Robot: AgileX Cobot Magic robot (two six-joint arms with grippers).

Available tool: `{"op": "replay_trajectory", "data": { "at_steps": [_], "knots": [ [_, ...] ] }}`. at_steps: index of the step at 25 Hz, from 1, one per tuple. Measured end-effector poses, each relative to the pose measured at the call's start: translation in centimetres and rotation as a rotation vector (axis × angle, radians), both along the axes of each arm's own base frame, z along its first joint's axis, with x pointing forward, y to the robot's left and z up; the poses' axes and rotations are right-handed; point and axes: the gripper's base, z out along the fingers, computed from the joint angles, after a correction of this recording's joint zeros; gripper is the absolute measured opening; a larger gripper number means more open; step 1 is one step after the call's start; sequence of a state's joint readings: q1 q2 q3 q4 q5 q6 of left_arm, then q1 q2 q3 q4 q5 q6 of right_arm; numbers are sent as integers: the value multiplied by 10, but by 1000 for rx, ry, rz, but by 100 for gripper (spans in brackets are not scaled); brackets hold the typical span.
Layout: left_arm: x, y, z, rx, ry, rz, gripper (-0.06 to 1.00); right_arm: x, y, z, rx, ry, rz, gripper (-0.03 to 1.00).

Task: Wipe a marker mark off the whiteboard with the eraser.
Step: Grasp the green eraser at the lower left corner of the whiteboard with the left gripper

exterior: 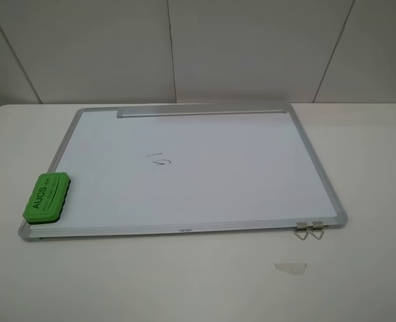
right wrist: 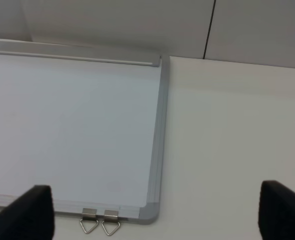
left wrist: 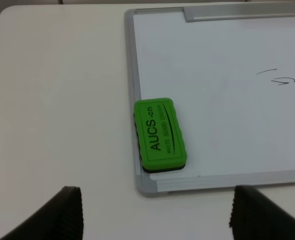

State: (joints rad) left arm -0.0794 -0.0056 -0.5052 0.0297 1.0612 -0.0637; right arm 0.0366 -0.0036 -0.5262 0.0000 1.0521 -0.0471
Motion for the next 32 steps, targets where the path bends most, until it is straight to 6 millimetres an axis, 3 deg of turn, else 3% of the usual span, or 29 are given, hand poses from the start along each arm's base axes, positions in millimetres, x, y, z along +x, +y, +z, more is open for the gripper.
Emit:
{"op": "replay_trajectory", "data": {
  "at_steps": [28, 32],
  "knots": [
    [0, -1, 0, -53, 3, 22, 63, 0, 0, 0, 0, 0, 0, 82],
    [8, -2, 3, -95, 62, 52, 63, 0, 0, 0, 0, 0, 0, 82]
  ]
}}
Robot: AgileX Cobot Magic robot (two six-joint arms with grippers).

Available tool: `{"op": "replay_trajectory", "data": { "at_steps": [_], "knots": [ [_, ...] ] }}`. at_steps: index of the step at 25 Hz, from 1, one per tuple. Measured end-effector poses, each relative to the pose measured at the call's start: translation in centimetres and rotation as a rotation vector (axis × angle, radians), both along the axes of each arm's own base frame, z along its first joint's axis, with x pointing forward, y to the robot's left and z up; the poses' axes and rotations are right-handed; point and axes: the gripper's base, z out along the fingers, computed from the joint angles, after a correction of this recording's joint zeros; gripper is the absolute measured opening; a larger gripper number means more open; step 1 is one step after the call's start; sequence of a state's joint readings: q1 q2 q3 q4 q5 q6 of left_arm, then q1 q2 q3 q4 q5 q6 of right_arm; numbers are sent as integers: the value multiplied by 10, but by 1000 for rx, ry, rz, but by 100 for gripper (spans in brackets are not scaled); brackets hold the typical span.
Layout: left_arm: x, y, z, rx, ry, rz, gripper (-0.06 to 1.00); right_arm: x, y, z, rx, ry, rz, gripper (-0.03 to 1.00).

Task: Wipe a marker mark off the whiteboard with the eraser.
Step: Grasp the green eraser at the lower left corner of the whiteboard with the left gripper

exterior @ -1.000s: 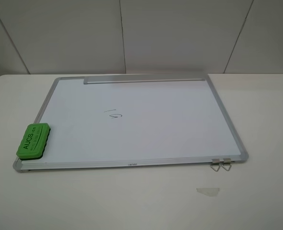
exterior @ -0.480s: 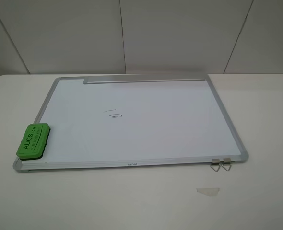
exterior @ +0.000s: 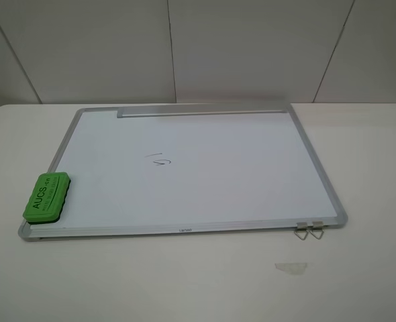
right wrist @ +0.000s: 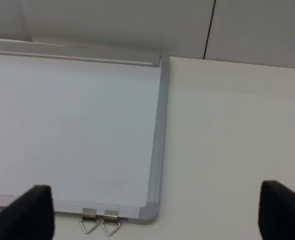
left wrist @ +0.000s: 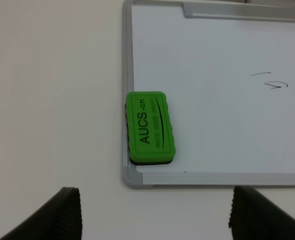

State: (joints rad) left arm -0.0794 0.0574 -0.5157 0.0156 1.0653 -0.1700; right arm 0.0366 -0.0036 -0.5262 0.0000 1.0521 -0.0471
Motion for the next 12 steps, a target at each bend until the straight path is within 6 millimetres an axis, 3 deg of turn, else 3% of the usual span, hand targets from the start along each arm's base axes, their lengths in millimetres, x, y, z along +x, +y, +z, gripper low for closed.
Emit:
{"op": "replay_trajectory", "data": {
  "at_steps": [7, 12],
  "knots": [
    [42, -4, 29, -21, 189, 25, 63, 0, 0, 0, 0, 0, 0, 82],
    [82, -6, 51, -7, 292, 44, 63, 0, 0, 0, 0, 0, 0, 82]
  ]
}}
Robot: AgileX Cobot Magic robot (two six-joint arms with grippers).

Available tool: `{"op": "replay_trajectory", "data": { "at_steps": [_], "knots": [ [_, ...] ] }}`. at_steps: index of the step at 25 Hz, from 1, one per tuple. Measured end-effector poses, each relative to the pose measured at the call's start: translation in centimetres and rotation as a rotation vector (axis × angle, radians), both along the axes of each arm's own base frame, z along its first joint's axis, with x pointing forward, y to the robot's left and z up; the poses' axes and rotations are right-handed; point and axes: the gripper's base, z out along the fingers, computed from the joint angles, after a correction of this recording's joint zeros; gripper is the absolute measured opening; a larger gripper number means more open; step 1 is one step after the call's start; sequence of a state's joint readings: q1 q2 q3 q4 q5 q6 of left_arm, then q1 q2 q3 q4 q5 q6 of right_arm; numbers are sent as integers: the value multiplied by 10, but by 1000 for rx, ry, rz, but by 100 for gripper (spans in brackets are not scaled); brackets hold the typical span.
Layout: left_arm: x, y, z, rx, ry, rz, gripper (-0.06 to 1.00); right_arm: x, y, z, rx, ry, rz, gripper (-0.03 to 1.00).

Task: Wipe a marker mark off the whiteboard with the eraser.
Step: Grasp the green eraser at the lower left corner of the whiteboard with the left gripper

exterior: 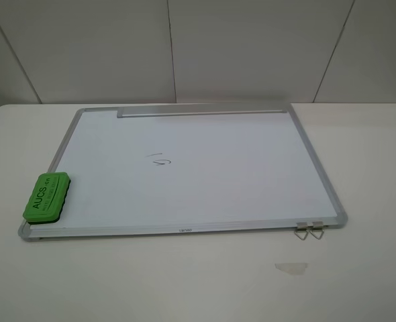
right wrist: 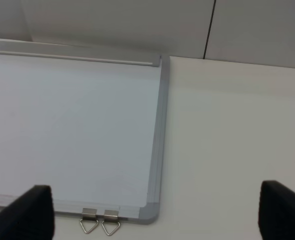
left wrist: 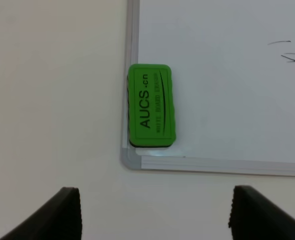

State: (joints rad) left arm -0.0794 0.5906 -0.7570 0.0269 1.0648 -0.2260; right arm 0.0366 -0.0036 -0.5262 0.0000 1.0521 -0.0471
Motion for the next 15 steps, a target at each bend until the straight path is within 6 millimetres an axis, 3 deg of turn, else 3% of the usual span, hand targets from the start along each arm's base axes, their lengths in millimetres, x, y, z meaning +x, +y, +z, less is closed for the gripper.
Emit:
{"op": "replay_trajectory", "data": {
  "at_steps": [6, 15],
  "knots": [
    [53, 3, 0, 59, 148, 66, 68, 0, 0, 0, 0, 0, 0, 82],
    [121, 0, -50, 78, 371, 138, 69, 0, 0, 0, 0, 0, 0, 82]
  ]
}}
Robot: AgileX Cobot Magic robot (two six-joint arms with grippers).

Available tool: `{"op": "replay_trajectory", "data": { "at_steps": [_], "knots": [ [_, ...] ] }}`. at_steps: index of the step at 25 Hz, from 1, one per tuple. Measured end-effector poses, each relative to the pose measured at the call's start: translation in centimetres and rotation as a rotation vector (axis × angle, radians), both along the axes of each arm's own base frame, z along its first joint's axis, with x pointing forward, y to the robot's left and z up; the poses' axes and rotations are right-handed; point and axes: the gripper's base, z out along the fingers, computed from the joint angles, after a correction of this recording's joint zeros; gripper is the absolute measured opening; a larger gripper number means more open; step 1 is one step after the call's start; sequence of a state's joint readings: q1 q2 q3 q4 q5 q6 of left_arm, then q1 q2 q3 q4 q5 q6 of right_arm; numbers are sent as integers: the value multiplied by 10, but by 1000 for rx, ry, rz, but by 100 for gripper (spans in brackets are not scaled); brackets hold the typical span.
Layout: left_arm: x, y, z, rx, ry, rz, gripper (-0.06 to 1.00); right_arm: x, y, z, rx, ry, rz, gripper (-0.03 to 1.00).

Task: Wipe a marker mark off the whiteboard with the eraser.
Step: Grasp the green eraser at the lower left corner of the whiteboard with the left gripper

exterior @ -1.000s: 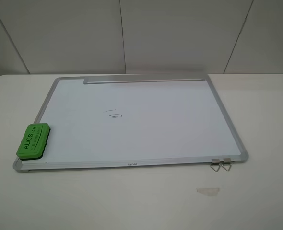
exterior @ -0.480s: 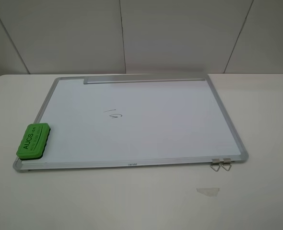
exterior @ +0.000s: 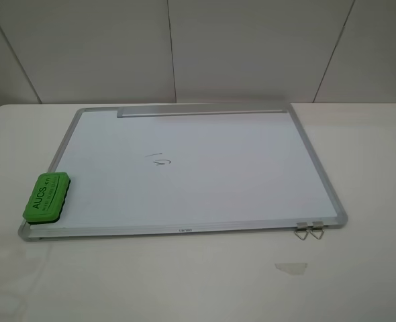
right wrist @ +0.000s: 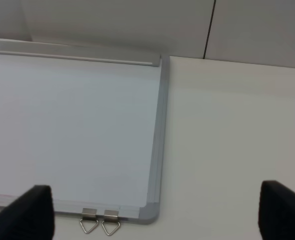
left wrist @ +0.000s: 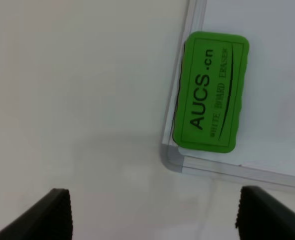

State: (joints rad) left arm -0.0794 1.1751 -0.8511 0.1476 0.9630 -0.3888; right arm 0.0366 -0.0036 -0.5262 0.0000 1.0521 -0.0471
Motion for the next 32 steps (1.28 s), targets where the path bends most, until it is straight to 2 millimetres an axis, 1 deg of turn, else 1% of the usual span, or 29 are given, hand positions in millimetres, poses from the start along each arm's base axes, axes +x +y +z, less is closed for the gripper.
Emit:
{"op": "replay_trajectory", "data": {
  "at_steps": [5, 11, 17, 18, 23, 28, 32],
  "knots": [
    [27, -5, -31, -34, 76, 11, 69, 0, 0, 0, 0, 0, 0, 82],
    [56, -9, -67, -46, 91, 1, 69, 0, 0, 0, 0, 0, 0, 82],
    [77, -12, -109, -57, 129, -4, 69, 0, 0, 0, 0, 0, 0, 82],
    [80, -13, -117, -64, 143, 1, 69, 0, 0, 0, 0, 0, 0, 82],
    [86, -17, -141, -95, 180, 5, 69, 0, 0, 0, 0, 0, 0, 82],
    [91, -19, -159, -116, 195, -5, 69, 0, 0, 0, 0, 0, 0, 82],
    [92, -19, -169, -113, 211, -12, 69, 0, 0, 0, 0, 0, 0, 82]
  ]
}}
